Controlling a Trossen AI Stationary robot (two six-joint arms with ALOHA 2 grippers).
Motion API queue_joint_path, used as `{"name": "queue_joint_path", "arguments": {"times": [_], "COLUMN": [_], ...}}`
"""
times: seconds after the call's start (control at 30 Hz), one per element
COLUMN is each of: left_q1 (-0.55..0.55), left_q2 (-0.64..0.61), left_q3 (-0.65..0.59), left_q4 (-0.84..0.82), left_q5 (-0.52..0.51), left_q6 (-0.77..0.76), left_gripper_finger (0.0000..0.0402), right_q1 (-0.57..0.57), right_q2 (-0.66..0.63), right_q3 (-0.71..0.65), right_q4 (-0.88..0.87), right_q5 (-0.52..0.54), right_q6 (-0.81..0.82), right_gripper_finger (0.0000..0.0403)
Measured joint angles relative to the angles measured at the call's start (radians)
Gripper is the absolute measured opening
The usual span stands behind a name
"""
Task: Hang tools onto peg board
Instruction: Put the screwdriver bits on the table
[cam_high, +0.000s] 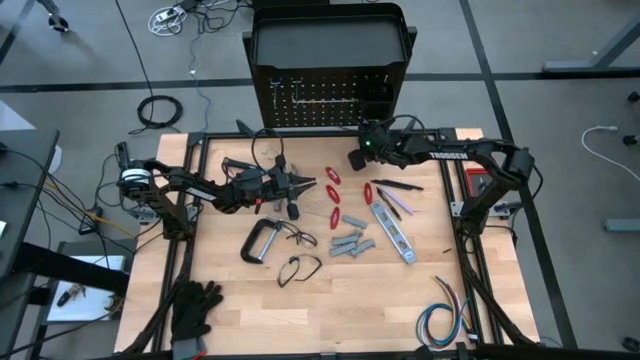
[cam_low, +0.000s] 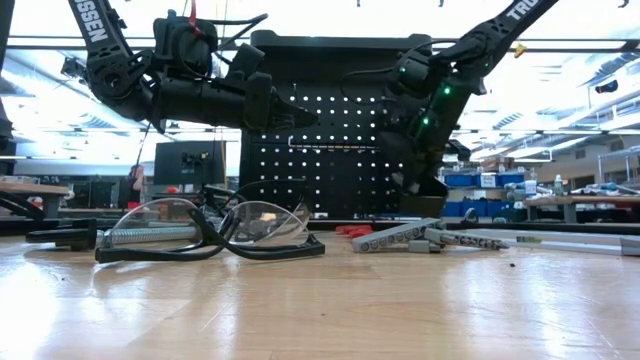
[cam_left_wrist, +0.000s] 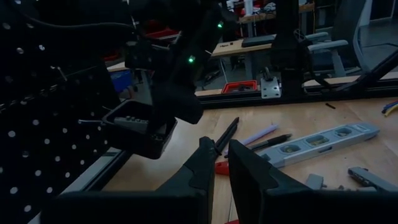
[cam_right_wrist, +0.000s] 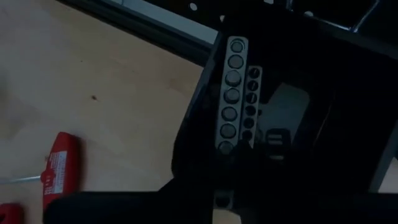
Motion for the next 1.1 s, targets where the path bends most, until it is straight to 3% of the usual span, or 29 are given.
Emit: {"name": "queue_joint_path", "arguments": {"times": [0.37, 0.63, 0.97, 1.1], "left_q1": [0.0, 0.0, 0.0, 0.0], "left_q2": [0.0, 0.0, 0.0, 0.0], "left_q3": [0.0, 0.0, 0.0, 0.0], "left_q4": [0.0, 0.0, 0.002, 0.002], "left_q5": [0.0, 0.0, 0.0, 0.0], "left_q6": [0.0, 0.0, 0.0, 0.0], "left_gripper_finger": [0.0047, 0.0047, 0.0047, 0.0047], "right_q1": [0.08, 0.151, 0.232, 0.265], "right_q2": [-0.056, -0.124, -0.13, -0.131], "right_q3": [0.0, 0.0, 0.0, 0.0], "right_q4": [-0.058, -0.119, -0.316, -0.385], "right_q5": [0.058, 0.006, -0.245, -0.299], "right_q6": [0.044, 0.045, 0.049, 0.07], "right_gripper_finger": [0.0042, 0.0043, 0.0043, 0.0043]}}
